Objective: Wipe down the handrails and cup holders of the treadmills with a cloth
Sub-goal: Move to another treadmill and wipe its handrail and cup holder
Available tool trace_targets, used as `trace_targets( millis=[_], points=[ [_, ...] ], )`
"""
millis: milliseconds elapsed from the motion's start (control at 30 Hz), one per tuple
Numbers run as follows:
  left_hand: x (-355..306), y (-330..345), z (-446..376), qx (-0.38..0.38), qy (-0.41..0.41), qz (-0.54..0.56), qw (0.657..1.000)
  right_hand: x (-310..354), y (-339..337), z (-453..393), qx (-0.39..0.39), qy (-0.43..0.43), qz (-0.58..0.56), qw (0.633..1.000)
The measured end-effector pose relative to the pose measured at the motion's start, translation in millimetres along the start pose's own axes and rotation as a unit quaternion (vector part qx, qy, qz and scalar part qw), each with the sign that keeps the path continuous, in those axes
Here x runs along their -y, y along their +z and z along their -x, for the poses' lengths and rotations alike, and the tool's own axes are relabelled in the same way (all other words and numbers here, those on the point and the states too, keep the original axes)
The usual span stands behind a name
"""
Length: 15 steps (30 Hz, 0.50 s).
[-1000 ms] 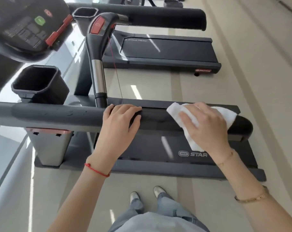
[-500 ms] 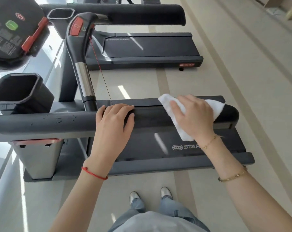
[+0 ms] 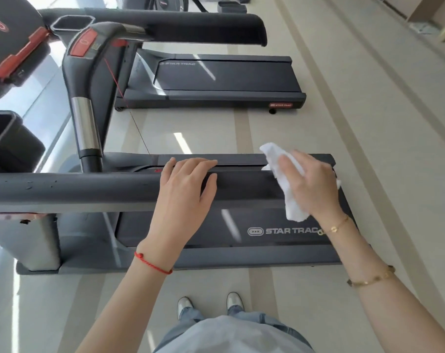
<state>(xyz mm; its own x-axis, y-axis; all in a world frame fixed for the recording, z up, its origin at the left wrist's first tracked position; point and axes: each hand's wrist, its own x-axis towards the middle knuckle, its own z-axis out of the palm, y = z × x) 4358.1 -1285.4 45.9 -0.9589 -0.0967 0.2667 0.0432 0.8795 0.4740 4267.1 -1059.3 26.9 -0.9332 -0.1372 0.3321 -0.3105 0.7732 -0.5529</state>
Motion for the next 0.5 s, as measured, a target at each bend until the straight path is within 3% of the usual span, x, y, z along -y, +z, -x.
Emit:
trace_targets(
  millis=[33, 100, 233, 333, 433, 500],
  points=[
    [-6.2, 4.9, -1.5, 0.003, 0.0, -0.001, 1.0, -4.2, -3.1, -9.3, 0.042, 0.047, -0.048, 0.997],
    [-18.6, 14.9, -4.9, 0.009, 0.0, -0.003, 1.0, -7.9, -7.0, -15.4, 0.084, 0.058, -0.061, 0.993],
    [-36.3, 29.7, -10.0, 0.009, 0.003, -0.003, 1.0, -11.4, 3.3, 24.0, -0.009, -0.112, -0.014, 0.994],
    [-46.2, 38.7, -12.4, 0.011, 0.002, -0.005, 1.0, -20.9, 4.9, 30.9, -0.008, -0.179, -0.009, 0.984],
    [-51.0, 43.3, -11.2, 0.004, 0.003, -0.013, 1.0, -24.2, -4.9, 1.9, 0.074, -0.034, -0.133, 0.988],
    [-51.5, 44.5, -9.3, -0.005, 0.003, -0.015, 1.0, -27.9, -9.5, -10.9, 0.116, 0.06, -0.242, 0.961]
  ],
)
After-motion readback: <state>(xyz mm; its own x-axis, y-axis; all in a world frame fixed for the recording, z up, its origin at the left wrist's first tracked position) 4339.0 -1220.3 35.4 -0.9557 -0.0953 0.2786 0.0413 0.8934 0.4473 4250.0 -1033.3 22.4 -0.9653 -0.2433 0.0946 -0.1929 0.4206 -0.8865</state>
